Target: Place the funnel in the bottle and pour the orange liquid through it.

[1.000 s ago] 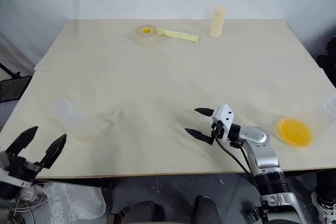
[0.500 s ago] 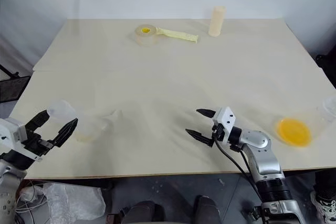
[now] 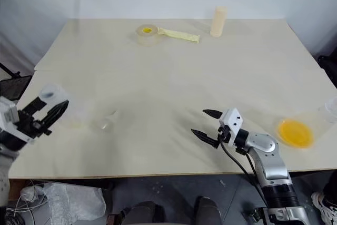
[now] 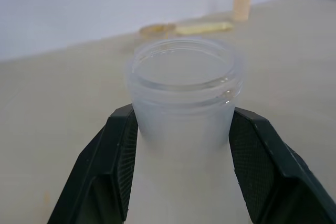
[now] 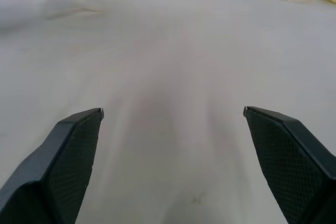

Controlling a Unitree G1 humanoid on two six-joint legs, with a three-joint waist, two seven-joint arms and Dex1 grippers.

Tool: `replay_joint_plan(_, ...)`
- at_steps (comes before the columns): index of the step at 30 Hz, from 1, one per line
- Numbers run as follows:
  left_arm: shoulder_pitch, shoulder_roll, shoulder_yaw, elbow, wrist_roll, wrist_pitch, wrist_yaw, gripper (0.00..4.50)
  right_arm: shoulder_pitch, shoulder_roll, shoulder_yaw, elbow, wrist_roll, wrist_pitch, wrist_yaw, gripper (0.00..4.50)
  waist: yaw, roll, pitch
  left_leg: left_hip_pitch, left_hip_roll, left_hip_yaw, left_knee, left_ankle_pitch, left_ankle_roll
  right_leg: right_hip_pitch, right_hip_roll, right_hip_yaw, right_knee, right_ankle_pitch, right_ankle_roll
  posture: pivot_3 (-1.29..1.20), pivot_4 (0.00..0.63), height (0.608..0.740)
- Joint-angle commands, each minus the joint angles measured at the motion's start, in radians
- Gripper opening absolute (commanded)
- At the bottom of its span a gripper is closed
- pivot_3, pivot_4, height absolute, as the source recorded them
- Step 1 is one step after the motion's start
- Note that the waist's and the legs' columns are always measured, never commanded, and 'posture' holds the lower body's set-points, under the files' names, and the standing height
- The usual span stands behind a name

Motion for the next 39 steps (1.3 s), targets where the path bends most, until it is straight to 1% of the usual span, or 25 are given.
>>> replay_joint_plan(1, -0.161, 0.037, -0.081, 0.030, -0.015, 0.044, -0.025, 2.24, 0.020, -0.032, -0.031, -0.084, 0.053, 0.015, 0.037, 4.50, 0.005, 0.000, 0.000, 0.000, 0.000, 0.000, 0.000, 0.000, 0.000, 0.000, 0.000, 0.000, 0.000, 0.000, 0.000, 0.00, 0.150, 0.740)
replay_joint_plan(2, -0.202, 0.040, -0.102, 0.043, -0.012, 0.056, -0.032, 2.24, 0.024, -0.036, -0.032, -0.094, 0.059, 0.015, 0.042, 4.50, 0.007, 0.000, 0.000, 0.000, 0.000, -0.002, 0.000, 0.000, 0.000, 0.000, 0.000, 0.000, 0.000, 0.000, 0.000, 0.00, 0.150, 0.740)
replay_joint_plan(3, -0.269, 0.033, -0.152, 0.068, 0.005, 0.061, -0.047, 2.24, 0.030, -0.042, -0.037, -0.109, 0.067, 0.024, 0.043, 4.50, 0.005, 0.000, 0.000, 0.000, 0.000, -0.001, 0.000, 0.000, 0.000, 0.000, 0.000, 0.000, 0.001, 0.000, 0.001, 0.00, 0.150, 0.740)
replay_joint_plan(6, -0.405, -0.004, -0.265, 0.123, 0.038, 0.064, -0.085, 2.24, 0.052, -0.057, -0.047, -0.151, 0.095, 0.050, 0.054, 4.50, 0.002, 0.000, 0.000, 0.000, -0.005, -0.001, 0.000, 0.000, 0.000, 0.000, 0.001, -0.001, 0.000, 0.001, 0.002, 0.00, 0.150, 0.740)
replay_joint_plan(11, -0.563, -0.113, -0.442, 0.187, 0.084, 0.100, -0.126, 2.24, 0.102, -0.073, -0.068, -0.221, 0.128, 0.067, 0.064, 4.50, 0.002, -0.001, 0.001, -0.001, -0.006, -0.001, -0.001, 0.000, 0.000, 0.000, 0.002, -0.001, 0.000, 0.001, 0.002, 0.00, 0.150, 0.740)
replay_joint_plan(13, -0.615, -0.172, -0.501, 0.232, 0.111, 0.095, -0.140, 2.24, 0.121, -0.071, -0.080, -0.239, 0.131, 0.063, 0.051, 4.50, 0.004, -0.003, 0.002, -0.001, -0.006, -0.001, -0.001, 0.000, 0.000, 0.000, 0.002, -0.001, 0.000, 0.001, 0.003, 0.00, 0.150, 0.740)
replay_joint_plan(15, -0.639, -0.203, -0.524, 0.259, 0.128, 0.092, -0.151, 2.24, 0.133, -0.069, -0.087, -0.250, 0.132, 0.061, 0.040, 4.50, 0.004, -0.003, 0.002, -0.001, -0.006, 0.000, 0.000, 0.000, 0.000, 0.000, 0.002, -0.001, 0.000, 0.002, 0.003, 0.00, 0.150, 0.740)
replay_joint_plan(17, -0.662, -0.253, -0.573, 0.295, 0.160, 0.073, -0.165, 2.24, 0.159, -0.068, -0.097, -0.272, 0.127, 0.059, 0.021, 4.50, 0.004, -0.003, 0.002, -0.001, -0.006, 0.000, 0.000, 0.000, 0.000, 0.000, 0.002, 0.000, 0.000, 0.002, 0.004, 0.00, 0.150, 0.740)
replay_joint_plan(19, -0.685, -0.321, -0.633, 0.348, 0.187, 0.045, -0.204, 2.24, 0.199, -0.064, -0.115, -0.304, 0.116, 0.053, -0.010, 4.50, 0.007, -0.003, 0.002, -0.001, -0.006, 0.000, 0.000, 0.000, 0.000, 0.000, 0.002, -0.001, -0.001, 0.002, 0.004, 0.00, 0.150, 0.740)
replay_joint_plan(21, -0.697, -0.372, -0.689, 0.405, 0.243, 0.001, -0.218, 2.24, 0.260, -0.059, -0.136, -0.357, 0.113, 0.053, -0.045, 4.50, 0.021, -0.004, 0.002, -0.001, -0.007, 0.000, 0.000, 0.000, 0.000, 0.000, 0.002, -0.001, -0.001, 0.002, 0.004, 0.00, 0.150, 0.740)
replay_joint_plan(24, -0.706, -0.425, -0.708, 0.455, 0.274, -0.052, -0.233, 2.24, 0.320, -0.063, -0.149, -0.412, 0.113, 0.058, -0.078, 4.50, 0.027, -0.005, 0.003, -0.002, -0.007, 0.001, 0.000, 0.000, 0.000, 0.000, 0.002, 0.000, -0.002, 0.003, 0.005, 0.00, 0.150, 0.740)
replay_joint_plan(31, -0.717, -0.473, -0.748, 0.511, 0.340, -0.112, -0.270, 2.24, 0.383, -0.067, -0.163, -0.489, 0.117, 0.071, -0.138, 4.50, 0.027, -0.005, 0.003, -0.002, -0.006, 0.002, 0.001, 0.001, 0.000, 0.000, 0.002, 0.000, -0.002, 0.003, 0.005, 0.00, 0.150, 0.740)
replay_joint_plan(33, -0.719, -0.486, -0.747, 0.522, 0.350, -0.139, -0.277, 2.95, 0.392, -0.069, -0.165, -0.502, 0.118, 0.075, -0.148, 4.50, 0.030, -0.005, 0.003, -0.002, -0.006, 0.001, 0.001, 0.001, 0.000, 0.000, 0.002, 0.000, -0.002, 0.003, 0.005, 0.00, 0.150, 0.740)
replay_joint_plan(35, -0.717, -0.491, -0.748, 0.525, 0.359, -0.150, -0.283, 3.46, 0.398, -0.071, -0.167, -0.513, 0.119, 0.081, -0.158, 4.50, 0.030, -0.006, 0.004, -0.002, -0.007, 0.001, 0.002, 0.001, 0.001, 0.000, 0.002, 0.000, -0.002, 0.003, 0.005, 0.00, 0.150, 0.740)
replay_joint_plan(38, -0.710, -0.490, -0.743, 0.512, 0.364, -0.136, -0.287, 4.40, 0.403, -0.073, -0.170, -0.525, 0.121, 0.087, -0.166, 4.50, 0.030, -0.006, 0.004, -0.002, -0.007, 0.001, 0.002, 0.002, 0.001, 0.000, 0.002, 0.000, -0.002, 0.003, 0.006, 0.00, 0.150, 0.740)
replay_joint_plan(39, -0.707, -0.488, -0.739, 0.504, 0.361, -0.131, -0.290, 4.45, 0.402, -0.073, -0.170, -0.527, 0.121, 0.089, -0.167, 4.50, 0.029, -0.006, 0.004, -0.002, -0.007, 0.001, 0.002, 0.002, 0.001, 0.000, 0.002, 0.000, -0.002, 0.003, 0.006, 0.00, 0.150, 0.740)
